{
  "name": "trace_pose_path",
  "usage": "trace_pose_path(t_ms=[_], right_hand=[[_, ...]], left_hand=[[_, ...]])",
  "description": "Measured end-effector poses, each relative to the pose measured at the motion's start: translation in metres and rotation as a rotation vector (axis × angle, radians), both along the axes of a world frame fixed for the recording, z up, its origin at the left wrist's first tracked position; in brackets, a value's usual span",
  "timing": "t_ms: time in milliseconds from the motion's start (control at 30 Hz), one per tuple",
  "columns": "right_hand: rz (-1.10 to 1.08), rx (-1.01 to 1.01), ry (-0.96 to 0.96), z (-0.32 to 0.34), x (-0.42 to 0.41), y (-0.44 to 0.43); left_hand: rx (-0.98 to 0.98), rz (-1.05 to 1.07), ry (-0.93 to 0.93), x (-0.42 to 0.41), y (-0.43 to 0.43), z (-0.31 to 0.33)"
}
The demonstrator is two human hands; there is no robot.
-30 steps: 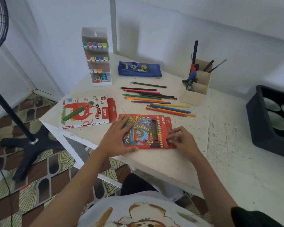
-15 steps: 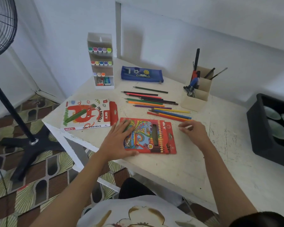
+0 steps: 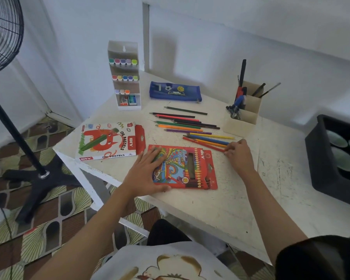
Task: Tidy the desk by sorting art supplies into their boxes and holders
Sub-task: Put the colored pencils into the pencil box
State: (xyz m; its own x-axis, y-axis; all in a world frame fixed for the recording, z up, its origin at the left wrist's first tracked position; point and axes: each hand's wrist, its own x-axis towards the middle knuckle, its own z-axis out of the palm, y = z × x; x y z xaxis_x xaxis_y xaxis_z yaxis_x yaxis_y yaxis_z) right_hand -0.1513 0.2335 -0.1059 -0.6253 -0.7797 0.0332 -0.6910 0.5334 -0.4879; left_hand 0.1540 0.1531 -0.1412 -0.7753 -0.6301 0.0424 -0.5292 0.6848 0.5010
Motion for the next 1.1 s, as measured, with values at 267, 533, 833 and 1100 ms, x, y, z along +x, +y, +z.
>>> trace_pose_path(t_ms=[267, 533, 833, 1100], right_hand=[[-0.117, -0.105, -0.068, 0.001, -0.008, 0.041], [-0.143, -0.061, -0.099, 0.010, -0.021, 0.099], [-0.123, -0.042, -0.060, 0.006, -0.020, 0.112], [0.144, -0.080, -0.226, 0.005, 0.025, 0.082]], left_hand=[[-0.006, 0.002, 0.014, 0.000, -0.001, -0.002], [0.011, 0.000, -0.019, -0.001, -0.003, -0.003], [0.023, 0.004, -0.041, -0.003, -0.001, -0.003], [0.026, 0.004, -0.028, -0.004, -0.001, -0.001]])
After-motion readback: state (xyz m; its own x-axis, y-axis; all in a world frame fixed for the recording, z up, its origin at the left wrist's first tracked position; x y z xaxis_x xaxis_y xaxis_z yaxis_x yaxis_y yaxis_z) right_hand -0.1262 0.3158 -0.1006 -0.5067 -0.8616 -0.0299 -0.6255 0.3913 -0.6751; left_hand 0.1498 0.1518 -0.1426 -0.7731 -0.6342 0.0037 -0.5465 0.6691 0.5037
